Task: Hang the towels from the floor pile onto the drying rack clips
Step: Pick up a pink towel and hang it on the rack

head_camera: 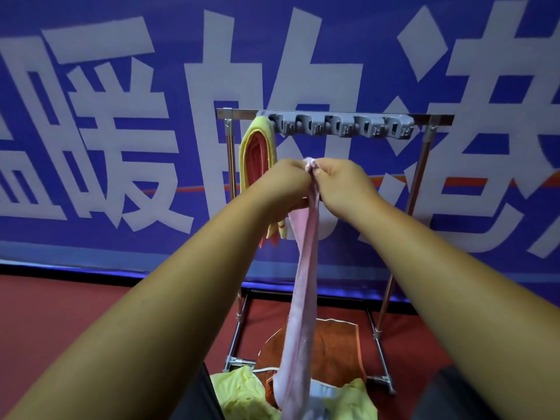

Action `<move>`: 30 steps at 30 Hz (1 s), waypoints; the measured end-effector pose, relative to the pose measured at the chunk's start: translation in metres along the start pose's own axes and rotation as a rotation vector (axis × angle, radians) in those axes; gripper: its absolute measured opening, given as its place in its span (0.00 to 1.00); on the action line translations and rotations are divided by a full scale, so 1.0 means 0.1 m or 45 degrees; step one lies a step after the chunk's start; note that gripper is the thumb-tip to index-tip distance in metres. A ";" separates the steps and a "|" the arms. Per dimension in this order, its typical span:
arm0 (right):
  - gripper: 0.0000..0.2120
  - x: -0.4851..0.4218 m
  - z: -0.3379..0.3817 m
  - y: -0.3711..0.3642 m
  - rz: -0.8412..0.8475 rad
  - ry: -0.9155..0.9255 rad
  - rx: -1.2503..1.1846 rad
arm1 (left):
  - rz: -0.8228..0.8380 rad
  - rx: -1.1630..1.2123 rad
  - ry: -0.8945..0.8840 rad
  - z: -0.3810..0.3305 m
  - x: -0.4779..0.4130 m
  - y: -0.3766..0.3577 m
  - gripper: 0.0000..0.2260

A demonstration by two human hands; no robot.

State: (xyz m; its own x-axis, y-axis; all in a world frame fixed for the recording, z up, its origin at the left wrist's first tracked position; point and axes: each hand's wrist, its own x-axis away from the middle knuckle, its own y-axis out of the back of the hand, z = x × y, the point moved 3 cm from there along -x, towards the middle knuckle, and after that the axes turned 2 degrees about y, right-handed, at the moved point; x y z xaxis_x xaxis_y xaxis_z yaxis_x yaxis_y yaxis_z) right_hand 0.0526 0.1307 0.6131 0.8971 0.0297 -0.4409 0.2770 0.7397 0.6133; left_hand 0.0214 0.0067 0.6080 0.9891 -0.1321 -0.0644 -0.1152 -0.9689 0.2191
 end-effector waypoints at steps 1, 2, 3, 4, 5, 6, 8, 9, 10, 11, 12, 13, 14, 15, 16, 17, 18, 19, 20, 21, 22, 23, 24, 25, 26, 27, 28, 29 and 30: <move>0.15 0.02 0.01 0.01 0.008 0.014 -0.014 | 0.038 0.034 -0.002 0.00 0.01 0.01 0.14; 0.15 0.03 0.01 0.02 0.015 0.023 -0.036 | 0.060 0.056 -0.008 0.00 0.02 0.02 0.14; 0.15 0.04 0.02 0.03 0.016 0.031 -0.064 | 0.064 0.071 -0.022 -0.02 0.05 0.04 0.13; 0.16 0.05 0.03 0.03 0.019 0.033 -0.093 | 0.076 0.085 -0.034 -0.04 0.06 0.04 0.11; 0.16 0.06 0.03 0.02 0.022 0.032 -0.117 | 0.073 0.100 -0.026 -0.06 0.08 0.06 0.08; 0.16 0.06 0.02 0.01 0.023 0.029 -0.132 | 0.066 0.102 -0.016 -0.06 0.08 0.07 0.07; 0.16 0.05 0.01 -0.01 0.018 0.011 -0.148 | 0.060 0.051 -0.027 -0.07 0.10 0.09 0.06; 0.17 0.05 0.01 -0.02 0.022 0.000 -0.164 | 0.058 0.009 -0.033 -0.08 0.12 0.11 0.07; 0.18 0.05 0.01 -0.02 0.034 -0.005 -0.187 | 0.043 -0.013 -0.040 -0.09 0.13 0.12 0.09; 0.18 0.05 0.02 -0.02 0.052 -0.003 -0.217 | 0.027 -0.016 -0.043 -0.10 0.15 0.13 0.09; 0.19 0.05 0.02 -0.02 0.069 0.005 -0.247 | 0.010 -0.009 -0.047 -0.10 0.15 0.14 0.09; 0.18 0.05 0.02 -0.01 0.083 0.014 -0.277 | -0.008 -0.011 -0.045 -0.10 0.15 0.15 0.08; 0.18 0.05 0.02 0.00 0.093 0.020 -0.303 | -0.035 -0.016 -0.042 -0.09 0.12 0.16 0.07; 0.17 0.05 0.01 0.00 0.098 0.026 -0.329 | -0.062 -0.030 -0.038 -0.08 0.10 0.17 0.06; 0.17 0.04 0.00 0.01 0.101 0.030 -0.358 | -0.093 -0.050 -0.035 -0.07 0.06 0.18 0.07; 0.16 0.04 -0.02 0.01 0.103 0.025 -0.388 | -0.119 -0.069 -0.026 -0.06 0.04 0.20 0.10; 0.14 0.03 -0.03 0.01 0.106 0.019 -0.412 | -0.134 -0.052 -0.018 -0.05 0.02 0.22 0.13; 0.11 0.03 -0.04 0.01 0.099 0.012 -0.416 | -0.135 -0.019 -0.006 -0.05 0.03 0.24 0.17; 0.07 0.02 -0.06 -0.01 0.086 0.003 -0.415 | -0.127 0.017 0.002 -0.05 0.02 0.26 0.23; 0.05 0.03 -0.07 -0.02 0.070 -0.014 -0.415 | -0.124 0.032 0.001 -0.05 0.03 0.28 0.30; 0.07 0.03 -0.08 -0.03 0.051 -0.033 -0.423 | -0.134 0.016 -0.008 -0.04 0.01 0.31 0.35; 0.08 0.03 -0.11 -0.04 0.035 -0.052 -0.433 | -0.134 -0.035 -0.017 -0.04 0.02 0.33 0.38; 0.10 0.03 -0.12 -0.05 0.025 -0.068 -0.453 | -0.121 -0.089 -0.032 -0.04 0.02 0.34 0.38; 0.10 0.03 -0.13 -0.05 0.026 -0.078 -0.472 | -0.091 -0.127 -0.050 -0.05 0.04 0.34 0.35; 0.11 0.02 -0.14 -0.05 0.032 -0.083 -0.498 | -0.067 -0.161 -0.069 -0.05 0.06 0.34 0.30; 0.11 0.01 -0.15 -0.04 0.034 -0.089 -0.529 | -0.056 -0.206 -0.089 -0.06 0.08 0.36 0.26; 0.11 0.00 -0.16 -0.04 0.028 -0.092 -0.551 | -0.050 -0.269 -0.114 -0.06 0.09 0.38 0.25; 0.11 -0.01 -0.16 -0.03 0.016 -0.092 -0.554 | -0.048 -0.345 -0.136 -0.06 0.09 0.41 0.25; 0.12 -0.02 -0.17 -0.02 0.001 -0.089 -0.542 | -0.045 -0.436 -0.160 -0.04 0.08 0.45 0.23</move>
State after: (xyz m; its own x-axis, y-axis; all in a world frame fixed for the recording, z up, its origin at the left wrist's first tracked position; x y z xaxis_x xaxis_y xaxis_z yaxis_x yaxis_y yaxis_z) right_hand 0.0443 0.1410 0.6017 0.9223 -0.0043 -0.3865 0.1227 0.9515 0.2822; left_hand 0.0241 -0.0366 0.6215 0.9705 -0.1453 -0.1922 -0.0229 -0.8498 0.5266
